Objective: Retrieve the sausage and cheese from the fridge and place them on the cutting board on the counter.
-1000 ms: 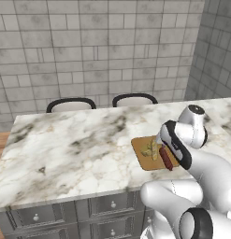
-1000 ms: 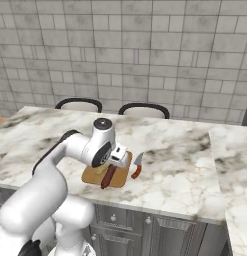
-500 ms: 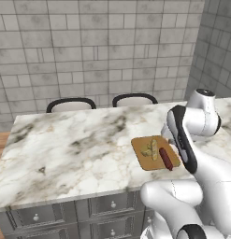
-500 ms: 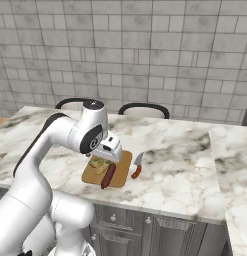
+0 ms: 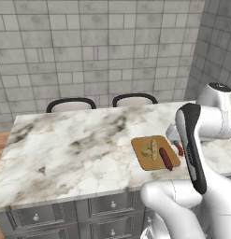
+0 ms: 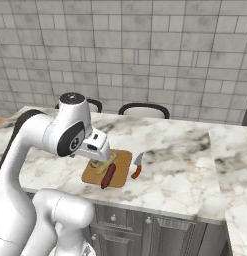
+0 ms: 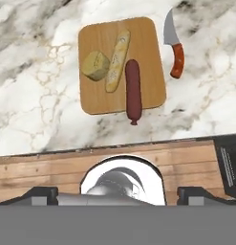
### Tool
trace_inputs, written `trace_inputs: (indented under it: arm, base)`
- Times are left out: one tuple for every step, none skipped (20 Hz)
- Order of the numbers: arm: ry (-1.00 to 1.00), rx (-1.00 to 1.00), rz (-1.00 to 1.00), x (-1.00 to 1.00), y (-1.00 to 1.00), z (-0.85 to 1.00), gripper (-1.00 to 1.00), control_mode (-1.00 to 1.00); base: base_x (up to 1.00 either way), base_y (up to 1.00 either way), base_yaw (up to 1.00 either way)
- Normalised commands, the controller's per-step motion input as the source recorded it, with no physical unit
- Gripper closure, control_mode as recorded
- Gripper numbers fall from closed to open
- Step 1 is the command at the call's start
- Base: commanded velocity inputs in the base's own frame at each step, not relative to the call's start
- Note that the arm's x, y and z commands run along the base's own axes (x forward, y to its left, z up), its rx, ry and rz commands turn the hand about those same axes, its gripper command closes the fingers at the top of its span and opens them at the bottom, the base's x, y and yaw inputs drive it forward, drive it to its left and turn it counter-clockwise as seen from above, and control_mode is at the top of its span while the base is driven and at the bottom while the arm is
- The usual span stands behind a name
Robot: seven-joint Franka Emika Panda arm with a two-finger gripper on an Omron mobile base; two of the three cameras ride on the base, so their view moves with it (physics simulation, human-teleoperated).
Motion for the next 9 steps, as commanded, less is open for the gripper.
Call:
trace_inputs:
  arm:
    - [-0.23, 0.00, 0.11, -0.64, 0.09, 0.44, -1.00, -1.00]
    - [-0.17, 0.00, 0.09, -0.66, 0.16, 0.28, -1.00, -1.00]
    - [-0.13, 0.00, 0.09, -0.61, 0.23, 0.09, -1.00, -1.00]
    - [-0.13, 0.00, 0.10, -0.59, 0.29, 0.05, -1.00, -1.00]
    - [-0.14, 0.00, 0.12, -0.56, 0.36, 0.05, -1.00, -1.00]
    - [-0.16, -0.01, 0.13, -0.54, 0.36, 0.09, -1.00, -1.00]
    - [-0.21, -0.03, 0.15, -0.58, 0.42, 0.09, -1.00, -1.00]
    - [-0.30, -0.03, 0.16, -0.64, 0.42, 0.16, -1.00, -1.00]
    - [-0.33, -0.01, 0.15, -0.51, 0.40, 0.28, -1.00, -1.00]
  base:
    - [0.00, 0.00, 0.00]
    - [0.00, 0.00, 0.00]
    - [0.00, 0.00, 0.00]
    - [0.00, 0.00, 0.00]
    - [0.00, 0.00, 0.00]
    - [0.00, 0.00, 0.00]
    - [0.00, 0.00, 0.00]
    - [0.00, 0.00, 0.00]
    - [0.00, 0.00, 0.00]
